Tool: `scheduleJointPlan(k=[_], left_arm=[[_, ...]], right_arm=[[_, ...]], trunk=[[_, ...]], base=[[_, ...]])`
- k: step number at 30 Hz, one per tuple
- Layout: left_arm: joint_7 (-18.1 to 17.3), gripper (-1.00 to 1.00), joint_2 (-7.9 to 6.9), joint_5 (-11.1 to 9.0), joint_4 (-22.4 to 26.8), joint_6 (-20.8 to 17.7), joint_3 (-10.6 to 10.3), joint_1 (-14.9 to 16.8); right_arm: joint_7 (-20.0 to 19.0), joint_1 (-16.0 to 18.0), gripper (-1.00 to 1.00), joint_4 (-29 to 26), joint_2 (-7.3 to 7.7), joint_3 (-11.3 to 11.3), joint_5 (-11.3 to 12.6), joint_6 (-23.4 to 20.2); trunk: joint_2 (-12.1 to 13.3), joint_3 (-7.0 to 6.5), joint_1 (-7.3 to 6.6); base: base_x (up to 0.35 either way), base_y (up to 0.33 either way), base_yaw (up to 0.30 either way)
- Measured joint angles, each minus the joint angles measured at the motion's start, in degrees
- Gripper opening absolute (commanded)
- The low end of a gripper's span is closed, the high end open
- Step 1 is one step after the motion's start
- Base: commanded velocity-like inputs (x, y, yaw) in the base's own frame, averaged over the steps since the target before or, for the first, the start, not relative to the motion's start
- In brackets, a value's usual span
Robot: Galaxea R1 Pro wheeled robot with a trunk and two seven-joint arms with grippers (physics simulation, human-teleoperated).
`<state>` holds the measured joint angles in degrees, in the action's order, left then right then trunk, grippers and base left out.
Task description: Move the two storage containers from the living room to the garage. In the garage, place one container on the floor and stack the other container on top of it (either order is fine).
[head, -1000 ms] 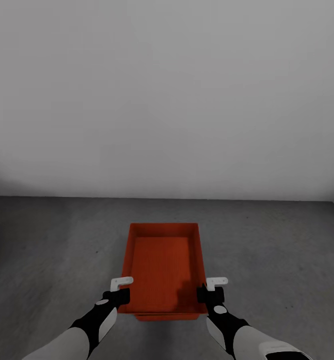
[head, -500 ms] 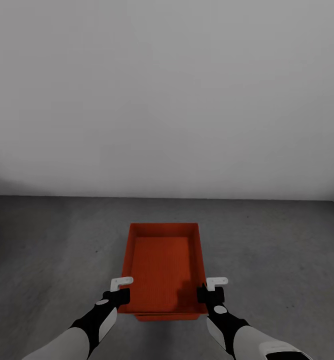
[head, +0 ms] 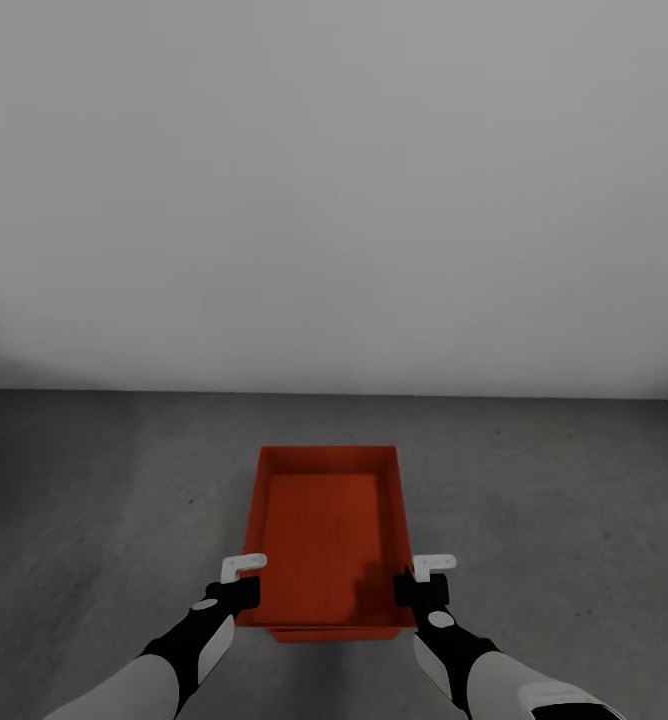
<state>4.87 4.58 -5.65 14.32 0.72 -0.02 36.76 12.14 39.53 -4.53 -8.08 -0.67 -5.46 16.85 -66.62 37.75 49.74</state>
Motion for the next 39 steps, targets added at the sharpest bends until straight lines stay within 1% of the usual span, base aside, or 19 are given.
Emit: scheduleJointPlan(k=[22, 29, 39], left_arm=[[-0.01, -1.0, -0.01, 0.02, 0.02, -0.05, -0.05, 0.01], [-0.01, -1.0, -0.01, 0.04, 0.03, -0.06, -0.03, 0.01], [0.0, -1.0, 0.0, 0.02, 0.02, -0.07, -0.04, 0.01]], right_arm=[[0.0, 0.0, -1.0, 0.02, 0.0, 0.01, 0.03, -0.01], [0.0, 0.0, -1.0, 0.01, 0.0, 0.02, 0.02, 0.0], [0.0, 0.0, -1.0, 0.02, 0.0, 0.0, 0.04, -0.01]], trunk=[[-8.83, 3.95, 4.83], [-8.84, 3.96, 4.84], [-12.84, 5.75, 7.03]], base=[[0.0, 0.0, 0.0], [0.0, 0.0, 0.0], [0.0, 0.0, 0.0]])
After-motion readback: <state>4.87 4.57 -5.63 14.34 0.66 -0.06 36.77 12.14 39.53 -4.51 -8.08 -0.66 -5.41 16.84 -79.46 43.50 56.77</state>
